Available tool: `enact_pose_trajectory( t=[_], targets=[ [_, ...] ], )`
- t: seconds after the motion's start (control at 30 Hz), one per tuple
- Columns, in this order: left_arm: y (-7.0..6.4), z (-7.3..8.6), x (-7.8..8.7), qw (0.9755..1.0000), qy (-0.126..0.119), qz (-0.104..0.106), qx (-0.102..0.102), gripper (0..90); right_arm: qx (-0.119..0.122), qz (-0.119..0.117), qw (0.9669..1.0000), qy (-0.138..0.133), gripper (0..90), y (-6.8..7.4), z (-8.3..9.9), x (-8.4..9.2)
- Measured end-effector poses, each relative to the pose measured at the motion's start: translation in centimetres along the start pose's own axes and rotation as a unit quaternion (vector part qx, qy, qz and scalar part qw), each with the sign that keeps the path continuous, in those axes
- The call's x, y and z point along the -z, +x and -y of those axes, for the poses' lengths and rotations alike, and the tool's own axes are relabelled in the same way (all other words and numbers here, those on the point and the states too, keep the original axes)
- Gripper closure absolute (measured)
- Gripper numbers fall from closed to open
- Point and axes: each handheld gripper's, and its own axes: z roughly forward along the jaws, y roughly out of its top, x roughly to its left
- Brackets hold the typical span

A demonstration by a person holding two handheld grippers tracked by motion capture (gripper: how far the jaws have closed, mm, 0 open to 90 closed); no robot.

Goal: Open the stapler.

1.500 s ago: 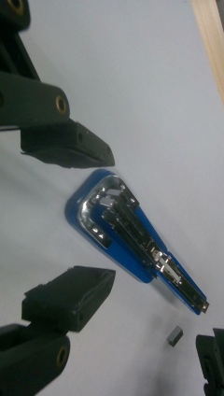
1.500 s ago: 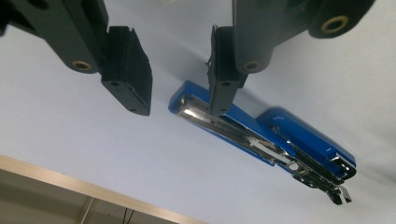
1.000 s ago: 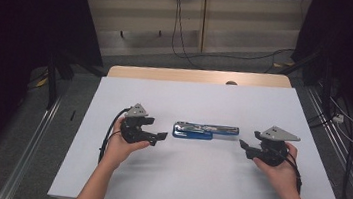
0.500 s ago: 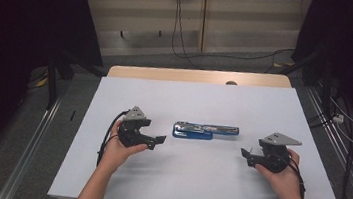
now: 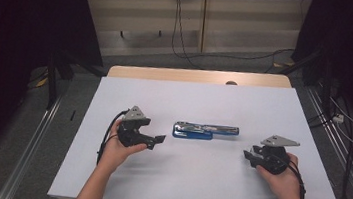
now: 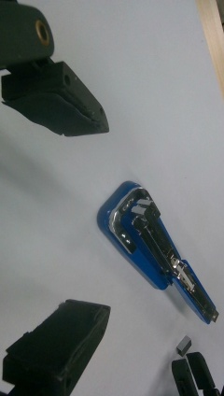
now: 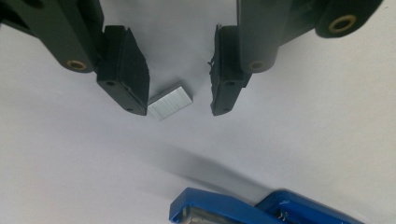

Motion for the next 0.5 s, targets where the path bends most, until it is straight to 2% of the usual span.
enact_pose_trajectory(
  t=[0.1,0.37,0.47,0.5],
  targets=[
    [-0.12,0.03,-0.13,1.0,-0.001,0.004,0.007,11.2,0.003,-0.004,1.0,0.0,59.2,0.17,-0.03,-0.07],
    [-0.12,-0.04,0.02,0.9999,-0.005,0.003,0.009,12.0,-0.001,-0.002,1.0,-0.001,59.4,0.2,-0.2,-0.66],
    [-0.01,0.0,0.09,1.0,-0.002,0.001,0.004,12.0,-0.002,0.004,1.0,-0.002,59.8,0.09,-0.33,-0.89],
    [-0.08,0.05,0.06,0.9999,-0.002,0.003,0.011,12.0,-0.002,0.008,1.0,-0.001,62.2,0.07,-0.4,-0.99]
  ],
)
